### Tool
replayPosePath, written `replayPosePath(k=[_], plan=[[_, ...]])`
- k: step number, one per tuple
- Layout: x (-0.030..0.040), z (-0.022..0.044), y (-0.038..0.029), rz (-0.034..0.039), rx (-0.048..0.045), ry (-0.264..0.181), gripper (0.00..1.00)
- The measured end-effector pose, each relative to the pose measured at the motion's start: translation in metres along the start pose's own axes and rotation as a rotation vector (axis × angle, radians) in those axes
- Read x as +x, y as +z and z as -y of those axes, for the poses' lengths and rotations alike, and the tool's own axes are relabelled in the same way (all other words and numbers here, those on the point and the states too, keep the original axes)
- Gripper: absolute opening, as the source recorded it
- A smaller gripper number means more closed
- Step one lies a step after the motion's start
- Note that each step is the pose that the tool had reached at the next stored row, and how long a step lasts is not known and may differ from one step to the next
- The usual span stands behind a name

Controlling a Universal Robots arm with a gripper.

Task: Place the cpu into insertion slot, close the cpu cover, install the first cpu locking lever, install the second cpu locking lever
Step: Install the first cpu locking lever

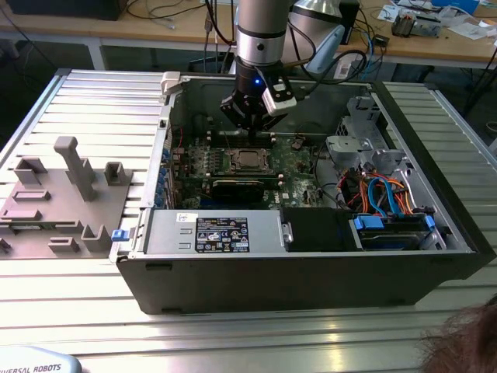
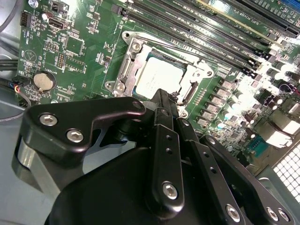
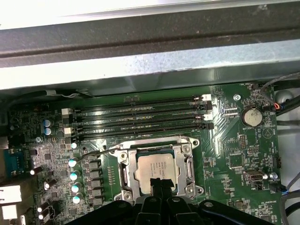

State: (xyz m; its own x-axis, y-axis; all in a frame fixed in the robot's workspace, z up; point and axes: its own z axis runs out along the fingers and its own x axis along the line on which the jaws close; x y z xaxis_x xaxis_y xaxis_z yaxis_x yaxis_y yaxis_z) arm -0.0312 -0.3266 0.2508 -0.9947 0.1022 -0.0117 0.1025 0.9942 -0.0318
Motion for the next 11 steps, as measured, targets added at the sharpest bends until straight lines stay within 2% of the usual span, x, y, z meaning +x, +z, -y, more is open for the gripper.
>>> replayPosePath(k=[11], plan=[[0.0000, 0.0000, 0.0000, 0.0002, -0.0001, -0.008, 0.11]])
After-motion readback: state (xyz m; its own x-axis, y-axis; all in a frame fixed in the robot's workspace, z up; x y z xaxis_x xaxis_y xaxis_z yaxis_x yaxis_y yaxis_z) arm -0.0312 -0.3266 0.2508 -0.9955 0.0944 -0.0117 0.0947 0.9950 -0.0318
